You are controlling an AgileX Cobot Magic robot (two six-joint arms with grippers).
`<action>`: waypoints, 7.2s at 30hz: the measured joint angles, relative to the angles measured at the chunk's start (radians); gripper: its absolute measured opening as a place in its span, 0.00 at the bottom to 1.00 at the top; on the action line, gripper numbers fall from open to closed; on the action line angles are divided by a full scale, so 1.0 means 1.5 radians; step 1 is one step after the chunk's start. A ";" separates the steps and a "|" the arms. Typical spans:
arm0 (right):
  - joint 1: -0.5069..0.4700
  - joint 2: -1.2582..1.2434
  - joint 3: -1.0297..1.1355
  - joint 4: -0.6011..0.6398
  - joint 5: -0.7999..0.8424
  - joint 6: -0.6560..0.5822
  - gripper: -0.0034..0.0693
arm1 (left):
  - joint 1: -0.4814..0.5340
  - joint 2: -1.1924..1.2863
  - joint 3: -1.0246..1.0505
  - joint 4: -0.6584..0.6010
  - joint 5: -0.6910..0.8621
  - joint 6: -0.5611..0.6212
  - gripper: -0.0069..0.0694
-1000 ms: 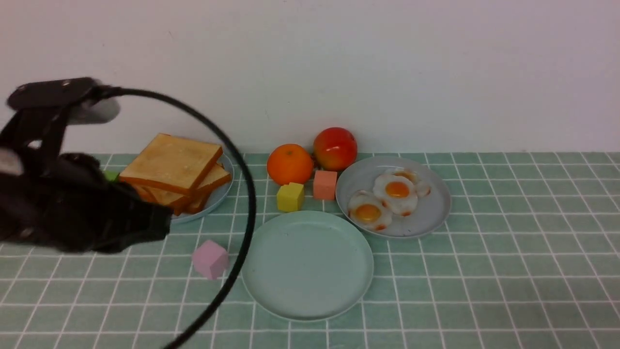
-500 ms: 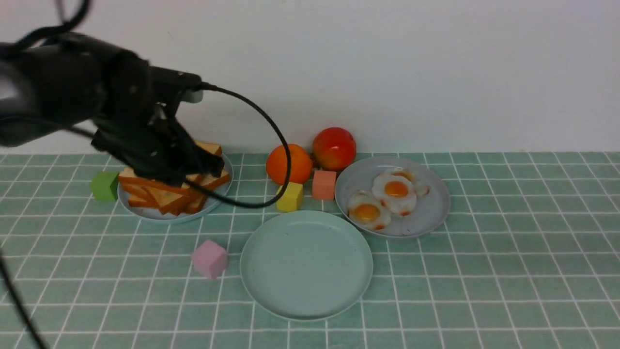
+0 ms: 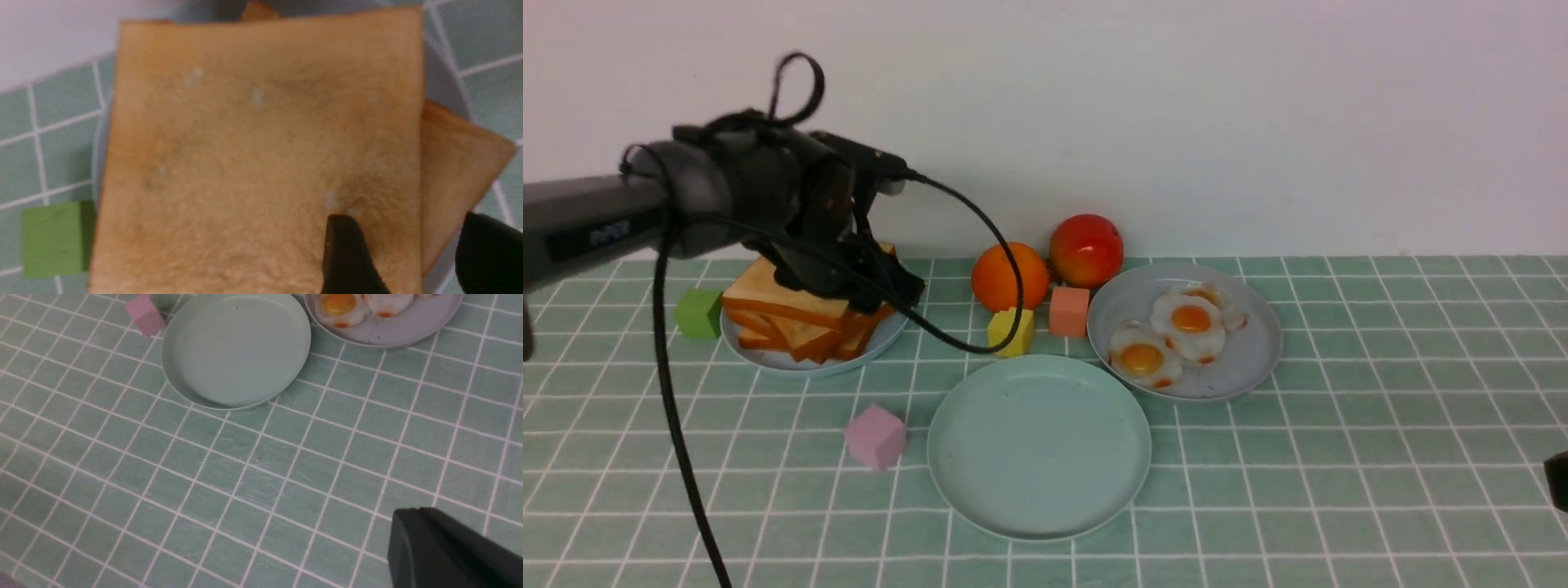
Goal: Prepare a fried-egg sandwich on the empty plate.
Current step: Use the left arm to grab a slice of bread, then use the left arm to put a slice of bread into the empty plate in the middle, then use the right arm to grab a fried egg, then use the right arm to place the fried egg on the slice of bread in the middle, then use the left arm to grab a slice of bread
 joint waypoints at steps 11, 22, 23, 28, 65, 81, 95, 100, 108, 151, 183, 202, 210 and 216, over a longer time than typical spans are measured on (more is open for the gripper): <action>0.000 0.000 0.000 0.034 0.003 0.001 0.07 | 0.001 0.007 -0.010 0.019 0.008 -0.040 0.10; 0.000 0.000 0.000 0.030 0.014 0.001 0.07 | -0.028 -0.143 -0.024 -0.016 0.101 -0.006 0.09; 0.000 0.000 0.000 0.025 0.014 0.001 0.07 | -0.041 -0.160 -0.018 -0.023 0.111 0.010 0.09; 0.000 -0.014 0.000 -0.001 0.015 0.001 0.07 | -0.171 -0.237 0.093 -0.096 0.100 0.113 0.09; 0.000 -0.046 -0.001 -0.014 0.016 0.008 0.13 | -0.310 -0.150 0.196 -0.081 -0.001 0.151 0.67; -0.021 0.371 -0.085 0.053 -0.166 0.038 0.41 | -0.311 -0.661 0.265 -0.208 0.038 0.090 0.07; -0.066 0.768 -0.333 0.196 -0.188 0.006 0.44 | -0.311 -1.112 0.657 -0.238 -0.186 0.022 0.07; -0.079 0.864 -0.410 0.200 -0.188 0.029 0.50 | -0.311 -1.105 0.670 -0.242 -0.202 0.022 0.07; -0.104 0.951 -0.483 0.256 -0.191 0.037 0.56 | -0.311 -1.075 0.670 -0.242 -0.208 0.022 0.07; -0.106 0.985 -0.513 0.298 -0.211 0.020 0.15 | -0.311 -1.072 0.670 -0.271 -0.213 0.022 0.07; 0.120 0.861 -0.380 0.318 -0.147 -0.046 0.12 | -0.311 -1.072 0.670 -0.197 -0.125 0.022 0.09; 0.116 0.826 -0.408 0.160 -0.105 0.001 0.59 | -0.311 -1.050 0.671 -0.197 -0.078 -0.010 0.10; 0.125 0.576 -0.395 -0.056 0.041 0.059 0.35 | -0.311 -0.807 0.576 -0.124 0.005 -0.125 0.07; 0.173 0.358 -0.275 -0.125 0.024 0.105 0.04 | -0.292 -0.608 0.435 -0.108 0.071 -0.102 0.07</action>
